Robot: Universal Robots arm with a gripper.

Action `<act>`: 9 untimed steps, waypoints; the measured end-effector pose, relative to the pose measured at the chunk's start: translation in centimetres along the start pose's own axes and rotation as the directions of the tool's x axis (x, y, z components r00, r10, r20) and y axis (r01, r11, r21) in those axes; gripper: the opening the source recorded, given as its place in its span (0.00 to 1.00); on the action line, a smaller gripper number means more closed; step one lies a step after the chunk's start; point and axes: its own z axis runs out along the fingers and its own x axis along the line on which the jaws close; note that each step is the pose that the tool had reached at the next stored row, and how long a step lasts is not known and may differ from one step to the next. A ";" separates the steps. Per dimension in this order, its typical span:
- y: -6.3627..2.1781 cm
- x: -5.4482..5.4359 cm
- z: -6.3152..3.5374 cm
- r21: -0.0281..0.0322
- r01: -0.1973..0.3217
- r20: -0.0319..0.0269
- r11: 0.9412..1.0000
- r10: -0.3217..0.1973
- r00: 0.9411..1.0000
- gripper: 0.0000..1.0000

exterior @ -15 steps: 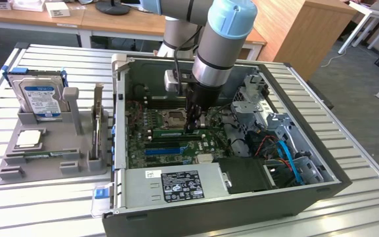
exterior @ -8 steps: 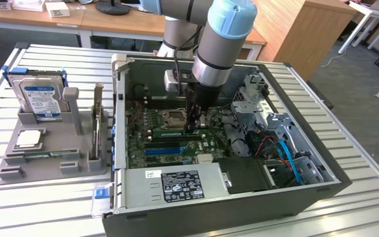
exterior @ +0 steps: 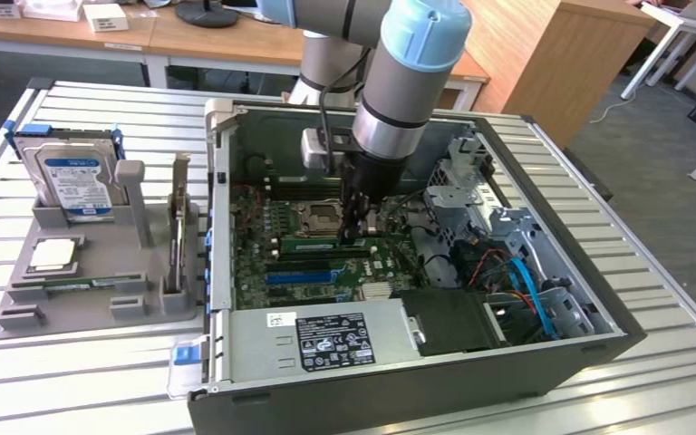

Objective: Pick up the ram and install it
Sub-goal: 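Insert the ram into the slot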

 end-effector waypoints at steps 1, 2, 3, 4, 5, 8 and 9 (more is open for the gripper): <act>0.00 0.0 0.00 0.000 0.000 0.000 1.000 0.000 1.000 0.12; -0.02 0.0 0.02 0.000 0.000 0.000 1.000 0.000 1.000 0.12; -0.01 0.0 0.02 0.000 0.000 0.000 1.000 0.000 1.000 0.12; -0.02 0.0 0.02 0.000 0.000 0.000 1.000 0.000 1.000 0.12; -0.01 0.0 0.02 0.000 0.000 0.000 1.000 0.000 1.000 0.12; -0.02 0.0 0.07 0.000 0.000 0.000 1.000 0.000 1.000 0.12; -0.02 0.0 0.07 0.000 0.000 0.000 1.000 0.000 1.000 0.12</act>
